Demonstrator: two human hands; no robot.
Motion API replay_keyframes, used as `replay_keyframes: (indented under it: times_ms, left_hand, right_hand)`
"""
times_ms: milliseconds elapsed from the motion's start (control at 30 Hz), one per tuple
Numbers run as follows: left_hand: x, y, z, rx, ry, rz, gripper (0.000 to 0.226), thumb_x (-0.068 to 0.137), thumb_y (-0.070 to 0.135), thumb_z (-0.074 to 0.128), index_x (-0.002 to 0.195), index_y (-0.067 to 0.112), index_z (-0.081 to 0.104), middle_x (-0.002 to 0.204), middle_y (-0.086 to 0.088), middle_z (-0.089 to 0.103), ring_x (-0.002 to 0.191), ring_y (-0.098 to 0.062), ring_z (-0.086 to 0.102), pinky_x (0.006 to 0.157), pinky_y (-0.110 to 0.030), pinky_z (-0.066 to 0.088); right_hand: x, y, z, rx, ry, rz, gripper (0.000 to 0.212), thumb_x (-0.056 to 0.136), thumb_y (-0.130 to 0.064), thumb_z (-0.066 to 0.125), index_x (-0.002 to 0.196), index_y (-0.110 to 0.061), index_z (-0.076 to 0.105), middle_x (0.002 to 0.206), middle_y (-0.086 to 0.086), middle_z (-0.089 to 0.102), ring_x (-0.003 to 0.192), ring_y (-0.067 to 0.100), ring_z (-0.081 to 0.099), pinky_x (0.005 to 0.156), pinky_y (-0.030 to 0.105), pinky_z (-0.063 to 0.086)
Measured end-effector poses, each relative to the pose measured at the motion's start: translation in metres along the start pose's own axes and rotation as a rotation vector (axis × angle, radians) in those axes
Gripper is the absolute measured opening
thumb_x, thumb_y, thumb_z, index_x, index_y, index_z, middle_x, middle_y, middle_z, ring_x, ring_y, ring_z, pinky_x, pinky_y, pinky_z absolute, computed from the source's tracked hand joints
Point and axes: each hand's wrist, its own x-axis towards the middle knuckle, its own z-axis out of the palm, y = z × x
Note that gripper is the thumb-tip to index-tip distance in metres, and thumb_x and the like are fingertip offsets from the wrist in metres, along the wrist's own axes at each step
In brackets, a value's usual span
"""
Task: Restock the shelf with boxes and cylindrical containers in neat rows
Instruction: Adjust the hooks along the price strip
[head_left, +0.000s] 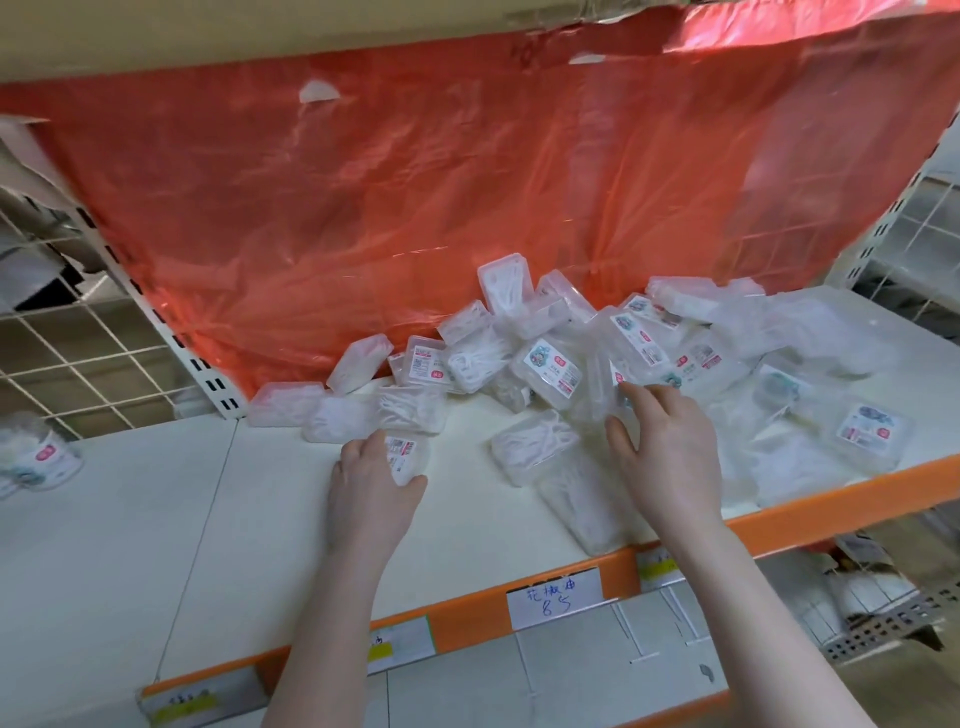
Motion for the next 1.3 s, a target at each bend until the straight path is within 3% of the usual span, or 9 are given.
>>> replay_keyframes:
  times_ms: [233,567,633,767,1067,1200,1300]
  left_hand:
    - [-0.004,-0.002,-0.001,-0.022,-0.004,-0.001,0.066,0.078,0.025,0.071,0.136,0.008,0.044,0.126,-0.013,0.048,0.116,-0.03,0.046,0.092,-0.036,0.039]
    - [-0.007,-0.006,-0.004,-0.022,-0.015,0.024,0.065,0.08,0.027,0.069,0.136,0.009,0.043,0.129,-0.011,0.046,0.118,-0.029,0.045,0.094,-0.034,0.037]
    - [-0.007,-0.006,-0.005,-0.019,-0.02,0.028,0.066,0.08,0.028,0.069,0.137,0.01,0.042,0.13,-0.01,0.046,0.119,-0.028,0.044,0.094,-0.034,0.037]
    - [-0.008,-0.007,-0.008,-0.027,-0.028,0.043,0.064,0.08,0.027,0.069,0.136,0.011,0.043,0.13,-0.01,0.046,0.119,-0.027,0.044,0.094,-0.032,0.037]
    - [-0.009,-0.013,-0.014,-0.061,-0.054,0.067,0.065,0.078,0.026,0.07,0.136,0.013,0.044,0.133,-0.006,0.045,0.121,-0.025,0.044,0.093,-0.03,0.036]
    - [-0.011,-0.016,-0.017,-0.058,-0.067,0.079,0.066,0.078,0.025,0.071,0.137,0.014,0.044,0.132,-0.005,0.046,0.12,-0.024,0.044,0.092,-0.028,0.036]
    - [-0.011,-0.018,-0.018,-0.062,-0.071,0.089,0.066,0.077,0.024,0.071,0.137,0.014,0.044,0.13,-0.006,0.046,0.119,-0.024,0.045,0.091,-0.027,0.035]
  right_hand:
    - [-0.007,0.0,0.012,-0.096,-0.047,-0.076,0.061,0.054,0.006,0.076,0.113,0.001,0.061,0.094,0.02,0.062,0.075,0.039,0.059,0.064,0.041,0.048]
    - [-0.016,-0.011,0.011,0.057,0.001,-0.219,0.058,0.05,0.02,0.072,0.104,-0.002,0.069,0.101,0.014,0.068,0.089,0.031,0.06,0.069,0.033,0.052]
    - [-0.013,-0.008,0.011,0.071,-0.032,-0.252,0.059,0.051,0.021,0.069,0.105,-0.003,0.069,0.102,0.013,0.068,0.093,0.026,0.055,0.073,0.032,0.048]
    - [0.0,0.0,0.005,0.055,-0.154,-0.325,0.062,0.052,0.022,0.068,0.109,-0.004,0.067,0.104,0.013,0.065,0.09,0.034,0.061,0.071,0.037,0.053]
    - [0.03,0.007,-0.007,-0.029,-0.343,-0.434,0.073,0.041,0.006,0.085,0.11,-0.006,0.066,0.107,0.011,0.065,0.091,0.033,0.063,0.074,0.036,0.051]
    - [0.041,0.001,-0.01,0.037,-0.445,-0.374,0.07,0.056,0.005,0.077,0.122,-0.011,0.061,0.125,0.009,0.059,0.107,0.033,0.055,0.083,0.037,0.046]
    - [0.049,-0.003,-0.013,0.015,-0.521,-0.354,0.073,0.066,-0.003,0.075,0.134,-0.017,0.05,0.138,0.001,0.048,0.117,0.026,0.044,0.091,0.028,0.036]
